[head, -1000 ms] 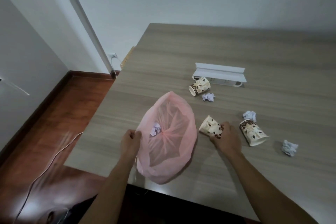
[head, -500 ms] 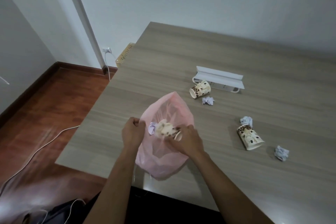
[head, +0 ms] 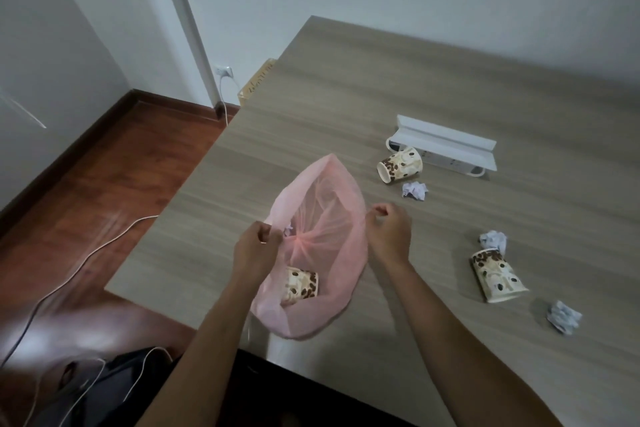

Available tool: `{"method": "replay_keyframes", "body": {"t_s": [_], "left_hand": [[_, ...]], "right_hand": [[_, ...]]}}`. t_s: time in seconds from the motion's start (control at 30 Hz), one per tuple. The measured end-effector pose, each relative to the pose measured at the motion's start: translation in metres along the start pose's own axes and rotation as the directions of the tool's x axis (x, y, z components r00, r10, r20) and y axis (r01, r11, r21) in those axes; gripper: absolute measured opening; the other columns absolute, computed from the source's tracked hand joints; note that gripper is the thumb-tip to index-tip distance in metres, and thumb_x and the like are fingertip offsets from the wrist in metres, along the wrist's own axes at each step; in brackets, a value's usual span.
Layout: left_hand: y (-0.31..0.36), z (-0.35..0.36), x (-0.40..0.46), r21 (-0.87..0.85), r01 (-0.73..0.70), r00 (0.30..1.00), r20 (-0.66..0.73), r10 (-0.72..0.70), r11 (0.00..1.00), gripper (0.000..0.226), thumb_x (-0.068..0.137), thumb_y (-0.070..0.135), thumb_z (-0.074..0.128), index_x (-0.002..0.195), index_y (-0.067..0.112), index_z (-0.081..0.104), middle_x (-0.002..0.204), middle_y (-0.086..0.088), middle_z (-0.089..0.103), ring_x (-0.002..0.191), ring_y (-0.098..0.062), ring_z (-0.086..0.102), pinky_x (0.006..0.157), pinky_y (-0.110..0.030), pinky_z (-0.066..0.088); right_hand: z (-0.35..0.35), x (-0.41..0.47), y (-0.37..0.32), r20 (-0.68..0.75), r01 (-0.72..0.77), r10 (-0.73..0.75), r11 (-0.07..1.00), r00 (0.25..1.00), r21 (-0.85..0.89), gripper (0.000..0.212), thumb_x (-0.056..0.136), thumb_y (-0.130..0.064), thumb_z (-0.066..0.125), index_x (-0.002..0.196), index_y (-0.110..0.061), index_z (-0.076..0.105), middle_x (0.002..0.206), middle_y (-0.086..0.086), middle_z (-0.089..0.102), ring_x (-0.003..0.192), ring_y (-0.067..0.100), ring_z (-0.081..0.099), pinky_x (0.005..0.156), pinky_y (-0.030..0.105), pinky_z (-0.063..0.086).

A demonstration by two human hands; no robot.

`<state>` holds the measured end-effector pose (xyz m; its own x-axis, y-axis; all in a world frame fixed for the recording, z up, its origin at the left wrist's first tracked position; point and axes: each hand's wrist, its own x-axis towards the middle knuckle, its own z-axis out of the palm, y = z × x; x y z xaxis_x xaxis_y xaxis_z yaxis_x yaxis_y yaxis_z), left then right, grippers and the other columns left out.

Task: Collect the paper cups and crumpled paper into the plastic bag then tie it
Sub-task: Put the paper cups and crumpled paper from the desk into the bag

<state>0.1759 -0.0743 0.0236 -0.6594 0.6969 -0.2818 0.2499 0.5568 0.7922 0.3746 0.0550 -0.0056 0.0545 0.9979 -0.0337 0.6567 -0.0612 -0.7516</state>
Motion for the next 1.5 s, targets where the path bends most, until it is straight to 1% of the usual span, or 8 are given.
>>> {"method": "replay_keyframes", "body": {"t_s": [0.2, 0.4, 0.73, 0.87, 1.0, 1.17, 1.33, 1.5], "left_hand": [[-0.001, 0.009, -0.001, -0.085, -0.016, 0.997, 0.076, 0.023, 0.996, 0.012, 0.091, 0.017, 0.062, 0.085, 0.007, 0.063, 0.075, -0.008, 0.063, 0.066, -0.020, 0.055, 0.062, -0.034, 0.045], [0.001, 0.006, 0.001, -0.201, 0.018, 0.993, 0.115, 0.006, 0.979, 0.014, 0.087, 0.025, 0.065, 0.079, 0.013, 0.065, 0.075, -0.012, 0.065, 0.067, -0.019, 0.058, 0.062, -0.039, 0.051], [0.010, 0.000, 0.001, -0.322, 0.100, 0.993, 0.091, -0.074, 0.941, 0.012, 0.089, 0.014, 0.061, 0.078, 0.011, 0.063, 0.072, -0.006, 0.062, 0.067, -0.019, 0.056, 0.063, -0.036, 0.049], [0.014, -0.003, -0.001, -0.345, 0.111, 0.992, 0.094, -0.084, 0.932, 0.011, 0.089, 0.016, 0.061, 0.079, 0.011, 0.064, 0.075, -0.008, 0.063, 0.068, -0.019, 0.057, 0.066, -0.040, 0.052], [0.015, -0.004, -0.002, -0.344, 0.117, 0.992, 0.083, -0.094, 0.932, 0.011, 0.090, 0.014, 0.061, 0.082, 0.008, 0.064, 0.076, -0.011, 0.064, 0.067, -0.021, 0.058, 0.067, -0.043, 0.055], [0.013, -0.002, -0.001, -0.379, 0.137, 0.989, 0.098, -0.108, 0.915, 0.013, 0.089, 0.015, 0.061, 0.078, 0.010, 0.063, 0.072, -0.009, 0.060, 0.067, -0.020, 0.054, 0.063, -0.037, 0.048], [0.014, -0.002, -0.003, -0.414, 0.148, 0.988, 0.111, -0.112, 0.898, 0.012, 0.090, 0.014, 0.061, 0.078, 0.010, 0.063, 0.070, -0.006, 0.058, 0.066, -0.019, 0.053, 0.063, -0.036, 0.048], [0.012, -0.001, -0.001, -0.436, 0.144, 0.986, 0.141, -0.090, 0.888, 0.011, 0.087, 0.017, 0.063, 0.079, 0.010, 0.065, 0.070, -0.007, 0.058, 0.067, -0.019, 0.054, 0.064, -0.037, 0.049]], "right_hand": [[-0.004, 0.077, 0.024, -0.090, -0.025, -0.005, 0.945, 0.996, -0.327, 0.050, 0.080, -0.023, 0.061, 0.130, -0.025, 0.053, 0.140, 0.007, 0.048, 0.127, 0.034, 0.041, 0.099, 0.044, 0.041], [0.001, 0.113, 0.055, 0.055, -0.054, 0.095, 0.862, 0.994, -0.505, 0.032, 0.088, -0.022, 0.055, 0.119, -0.028, 0.061, 0.139, 0.006, 0.045, 0.120, 0.036, 0.043, 0.096, 0.041, 0.040], [-0.029, 0.010, -0.025, -0.162, 0.109, -0.075, 0.971, 0.984, 0.213, 0.015, 0.082, -0.024, 0.069, 0.095, -0.023, 0.062, 0.089, -0.001, 0.064, 0.075, 0.015, 0.057, 0.063, 0.025, 0.043], [-0.005, -0.035, -0.067, 0.208, 0.199, -0.229, 0.967, 0.951, 0.158, 0.036, 0.085, -0.022, 0.072, 0.119, -0.018, 0.062, 0.109, 0.003, 0.065, 0.083, 0.008, 0.062, 0.066, 0.005, 0.043], [0.006, -0.041, -0.071, 0.773, 0.272, -0.112, 0.959, 0.624, -0.080, 0.068, 0.086, -0.031, 0.071, 0.146, -0.036, 0.040, 0.148, 0.000, 0.046, 0.123, 0.019, 0.056, 0.096, 0.020, 0.040], [-0.007, -0.017, -0.064, 0.535, 0.180, -0.178, 0.982, 0.826, 0.048, 0.033, 0.090, -0.019, 0.066, 0.122, -0.028, 0.066, 0.123, -0.006, 0.067, 0.086, 0.004, 0.063, 0.087, 0.025, 0.054], [-0.006, 0.045, -0.048, 0.109, 0.165, -0.160, 0.985, 0.981, -0.045, 0.026, 0.084, -0.014, 0.063, 0.109, -0.018, 0.068, 0.110, 0.002, 0.068, 0.104, 0.023, 0.061, 0.090, 0.033, 0.049], [-0.002, 0.120, -0.027, 0.080, 0.209, -0.194, 0.868, 0.978, -0.451, 0.051, 0.084, -0.015, 0.061, 0.135, -0.021, 0.052, 0.143, 0.005, 0.049, 0.130, 0.035, 0.039, 0.105, 0.043, 0.034]]}}
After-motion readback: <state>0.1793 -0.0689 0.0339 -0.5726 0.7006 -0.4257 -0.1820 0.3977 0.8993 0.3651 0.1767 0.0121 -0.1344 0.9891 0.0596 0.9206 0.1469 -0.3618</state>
